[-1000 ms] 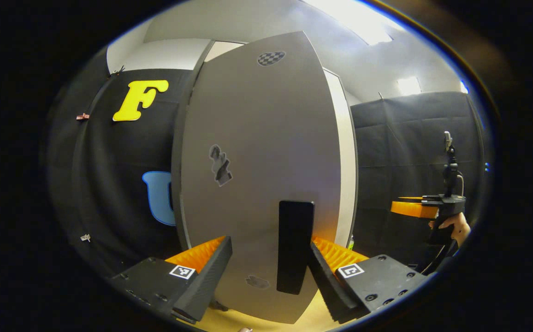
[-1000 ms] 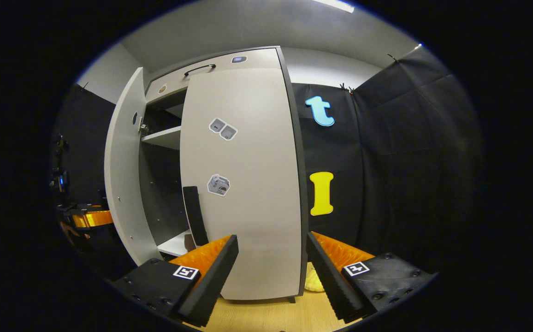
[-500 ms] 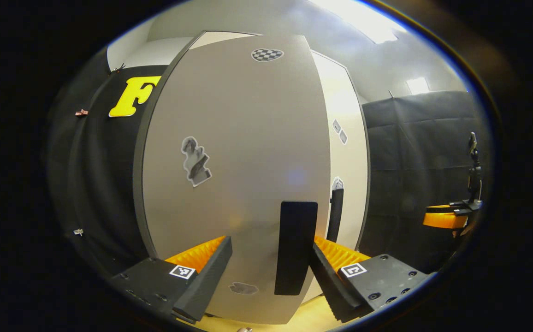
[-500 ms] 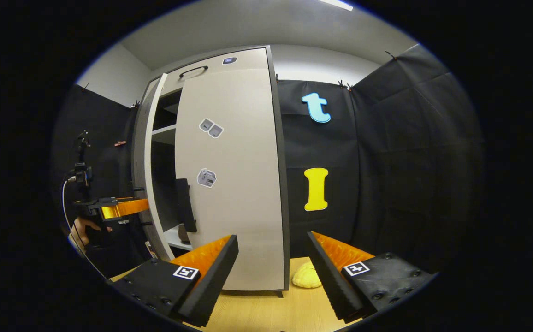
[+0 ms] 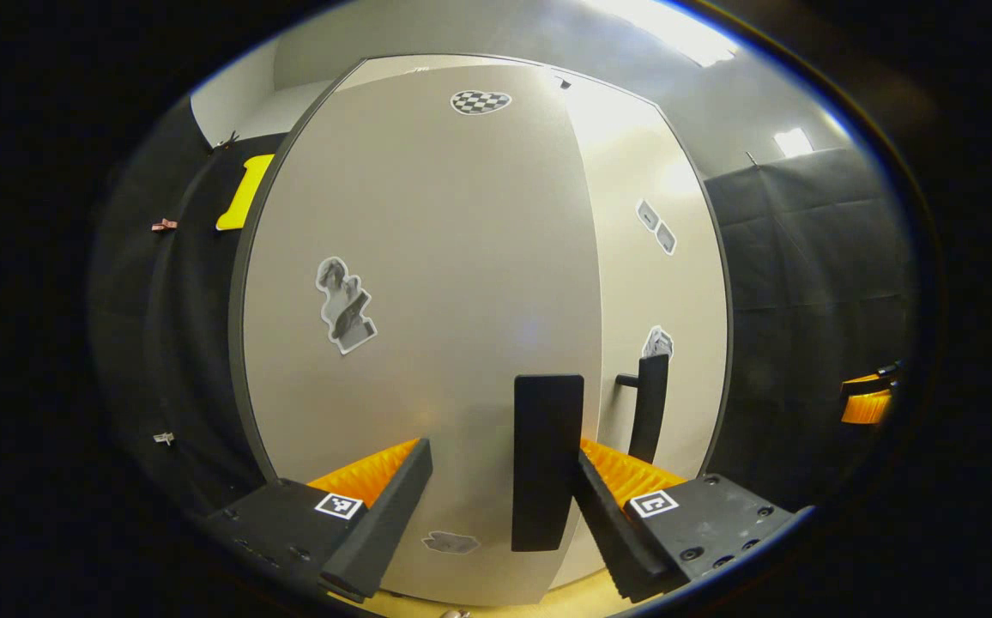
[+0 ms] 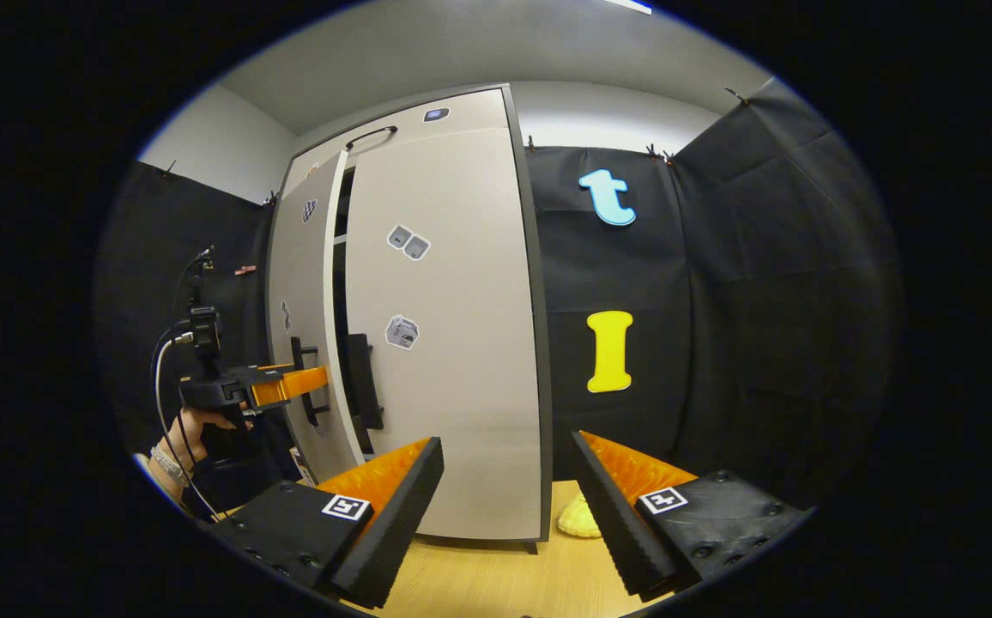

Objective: Grab one shoe with the right hand and put it into the shoe cabinet, grab the other shoe with the left hand and put it into the shoe cabinet; then close the right door with the right hand and the left door with the left hand.

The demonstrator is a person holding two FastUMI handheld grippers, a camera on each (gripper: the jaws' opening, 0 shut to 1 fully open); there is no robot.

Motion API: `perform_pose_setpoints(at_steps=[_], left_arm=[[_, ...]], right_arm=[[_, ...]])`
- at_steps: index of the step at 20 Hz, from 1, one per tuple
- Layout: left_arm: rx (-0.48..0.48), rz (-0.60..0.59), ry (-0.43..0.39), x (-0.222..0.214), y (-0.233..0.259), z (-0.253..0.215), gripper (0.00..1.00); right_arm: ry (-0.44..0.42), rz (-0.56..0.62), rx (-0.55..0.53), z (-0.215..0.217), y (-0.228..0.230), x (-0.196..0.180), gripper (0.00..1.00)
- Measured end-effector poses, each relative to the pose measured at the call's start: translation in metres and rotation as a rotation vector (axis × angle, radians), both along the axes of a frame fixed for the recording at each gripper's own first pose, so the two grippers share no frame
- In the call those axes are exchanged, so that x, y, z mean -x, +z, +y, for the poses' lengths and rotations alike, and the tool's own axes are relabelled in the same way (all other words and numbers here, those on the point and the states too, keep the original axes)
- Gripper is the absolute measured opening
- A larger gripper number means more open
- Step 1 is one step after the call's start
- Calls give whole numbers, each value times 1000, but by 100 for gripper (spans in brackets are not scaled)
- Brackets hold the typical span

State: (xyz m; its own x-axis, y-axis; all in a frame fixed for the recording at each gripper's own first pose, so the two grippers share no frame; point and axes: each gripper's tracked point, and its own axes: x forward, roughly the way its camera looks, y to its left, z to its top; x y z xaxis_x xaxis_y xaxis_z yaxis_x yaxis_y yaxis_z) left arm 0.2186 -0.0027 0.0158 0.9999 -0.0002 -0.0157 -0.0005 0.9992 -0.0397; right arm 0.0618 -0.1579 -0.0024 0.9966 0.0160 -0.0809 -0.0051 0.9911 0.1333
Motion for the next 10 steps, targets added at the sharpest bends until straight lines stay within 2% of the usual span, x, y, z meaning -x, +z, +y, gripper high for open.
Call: perform_pose_setpoints(at_steps=[4, 7, 10], left_arm=[[-31, 1, 16, 24, 5, -4, 96], [-7, -8, -9, 63, 10, -9, 95], [2, 7, 1, 94, 9, -1, 95]], right_arm=[[37, -6, 4, 7, 3, 3, 98], [68, -5, 9, 20, 2, 2, 98], [96, -9, 15, 35, 3, 1, 98]])
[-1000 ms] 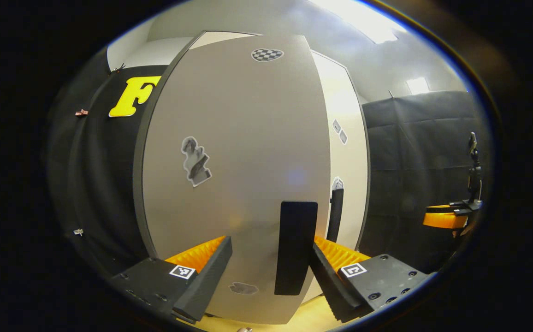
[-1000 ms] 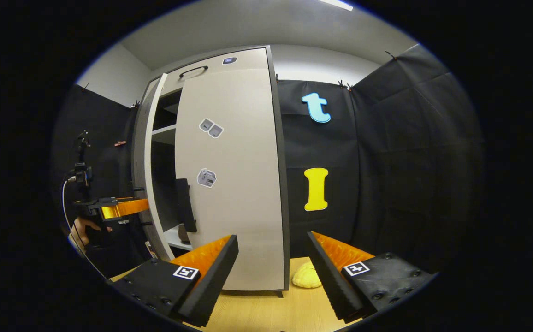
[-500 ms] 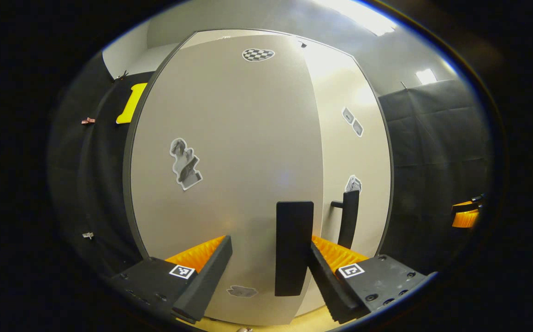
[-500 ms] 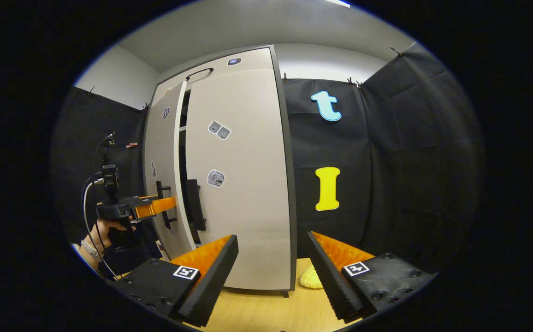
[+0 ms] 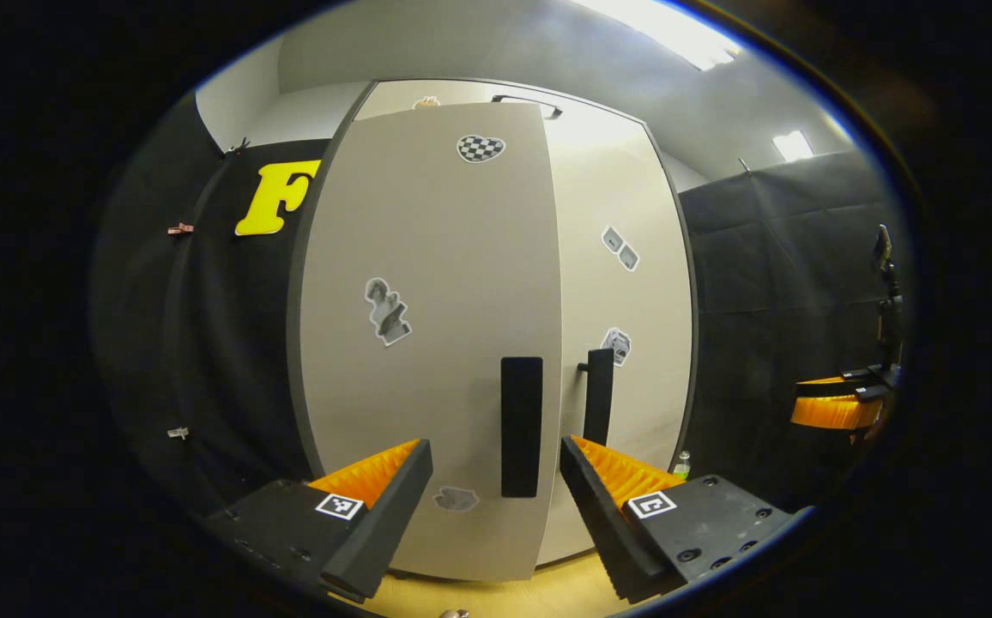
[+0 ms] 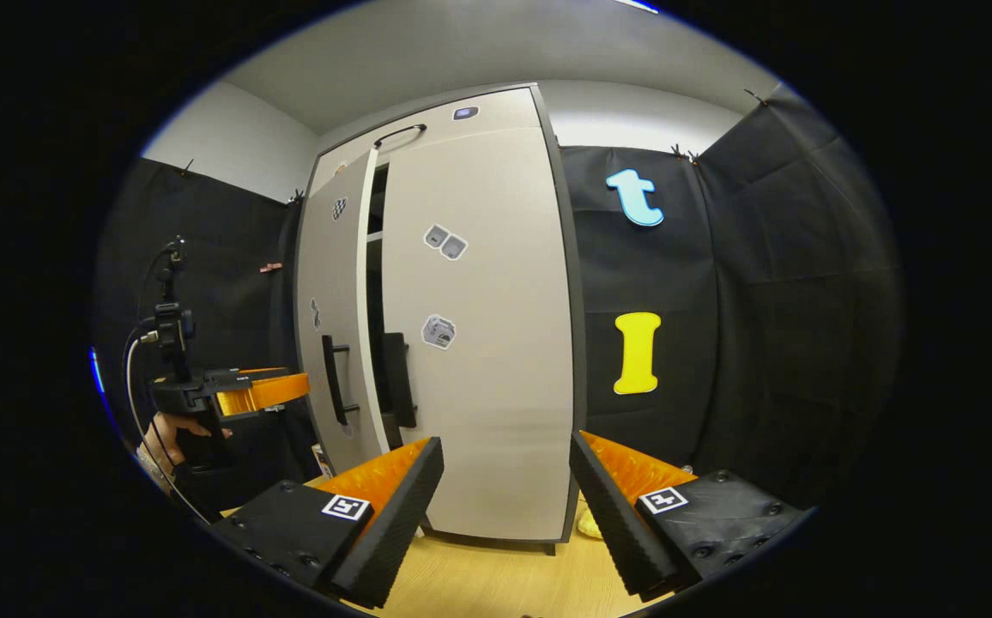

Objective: Grab one shoe with the right hand and put it into the shoe cabinet, grab the other shoe with the left hand and put it into the shoe cabinet; then close the right door with the right hand and the left door with the left hand.

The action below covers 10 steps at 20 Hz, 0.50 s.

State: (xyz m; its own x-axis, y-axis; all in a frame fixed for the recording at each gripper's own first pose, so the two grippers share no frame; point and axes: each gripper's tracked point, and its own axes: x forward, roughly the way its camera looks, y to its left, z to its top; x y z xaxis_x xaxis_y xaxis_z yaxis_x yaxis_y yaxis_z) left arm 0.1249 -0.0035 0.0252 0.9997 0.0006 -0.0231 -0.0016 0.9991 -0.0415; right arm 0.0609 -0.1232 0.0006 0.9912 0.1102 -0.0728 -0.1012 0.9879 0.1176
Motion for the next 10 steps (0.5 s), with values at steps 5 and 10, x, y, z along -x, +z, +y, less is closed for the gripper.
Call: perform_pose_setpoints(at_steps=[5, 10], left_arm=[[6, 8, 16, 32, -1, 13, 96], [12, 20, 11, 46, -3, 19, 95]], right_arm=[[28, -7, 3, 20, 3, 2, 98], [44, -21, 27, 35, 7, 4, 98]])
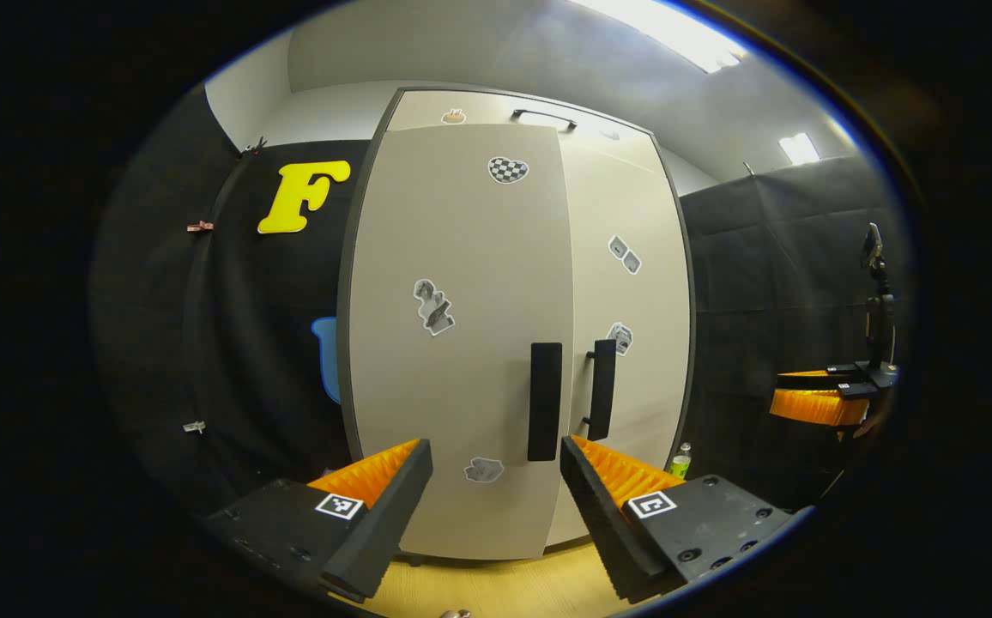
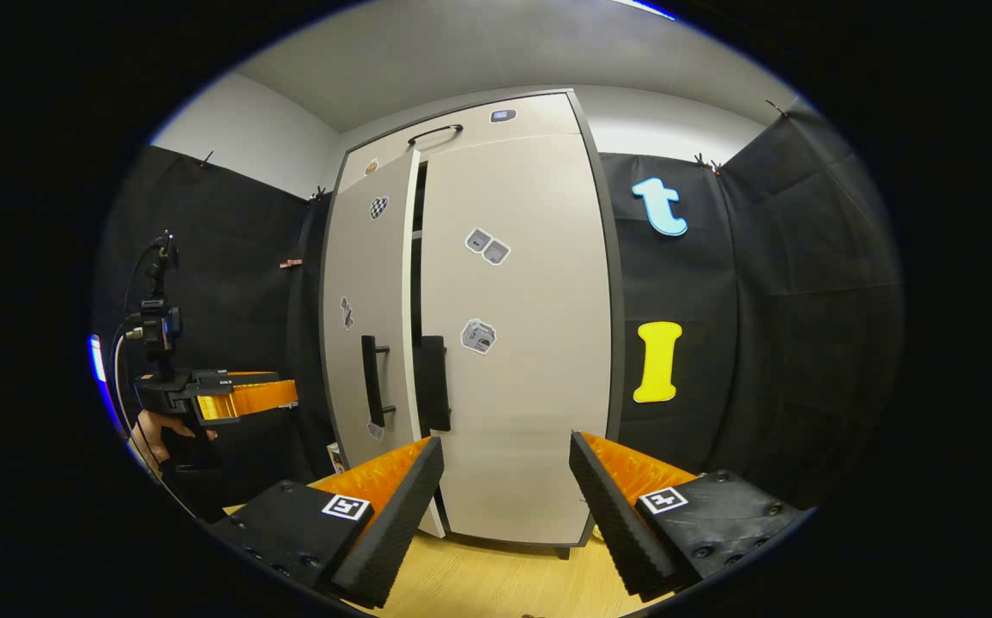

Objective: Grab one shoe with the right hand and put it into the shoe cabinet, grab the other shoe with the left hand and put it into the shoe cabinet; then close the right door with the right hand and the left door with the left hand.

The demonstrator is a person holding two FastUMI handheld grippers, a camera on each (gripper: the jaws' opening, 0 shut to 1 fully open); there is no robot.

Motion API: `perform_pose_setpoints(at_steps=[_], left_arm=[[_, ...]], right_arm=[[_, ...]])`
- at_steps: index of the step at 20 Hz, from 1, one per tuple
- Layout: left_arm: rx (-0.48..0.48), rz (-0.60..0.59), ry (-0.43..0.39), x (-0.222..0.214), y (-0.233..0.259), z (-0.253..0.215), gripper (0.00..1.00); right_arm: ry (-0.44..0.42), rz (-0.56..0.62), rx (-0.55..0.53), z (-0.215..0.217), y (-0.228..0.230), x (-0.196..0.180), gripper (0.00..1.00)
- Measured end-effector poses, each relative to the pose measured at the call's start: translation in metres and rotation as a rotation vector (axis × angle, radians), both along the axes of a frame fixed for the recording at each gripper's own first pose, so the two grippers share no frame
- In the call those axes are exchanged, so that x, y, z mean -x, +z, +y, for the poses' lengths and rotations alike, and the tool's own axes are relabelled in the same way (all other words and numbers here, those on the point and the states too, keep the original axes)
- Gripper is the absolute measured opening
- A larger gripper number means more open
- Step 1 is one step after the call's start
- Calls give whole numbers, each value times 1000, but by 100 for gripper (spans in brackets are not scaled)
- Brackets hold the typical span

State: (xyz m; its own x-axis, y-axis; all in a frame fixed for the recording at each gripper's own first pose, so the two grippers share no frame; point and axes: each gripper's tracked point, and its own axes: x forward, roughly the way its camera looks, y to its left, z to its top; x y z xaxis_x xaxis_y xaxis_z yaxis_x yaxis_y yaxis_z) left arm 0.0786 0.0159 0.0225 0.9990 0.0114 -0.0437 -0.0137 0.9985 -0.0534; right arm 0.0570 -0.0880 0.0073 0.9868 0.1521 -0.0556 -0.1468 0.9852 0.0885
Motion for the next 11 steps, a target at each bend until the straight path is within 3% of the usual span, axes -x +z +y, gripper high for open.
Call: perform_pose_setpoints(at_steps=[11], left_arm=[[-12, -23, -10, 17, 7, -2, 95]], right_arm=[[-8, -15, -12, 7, 7, 8, 98]])
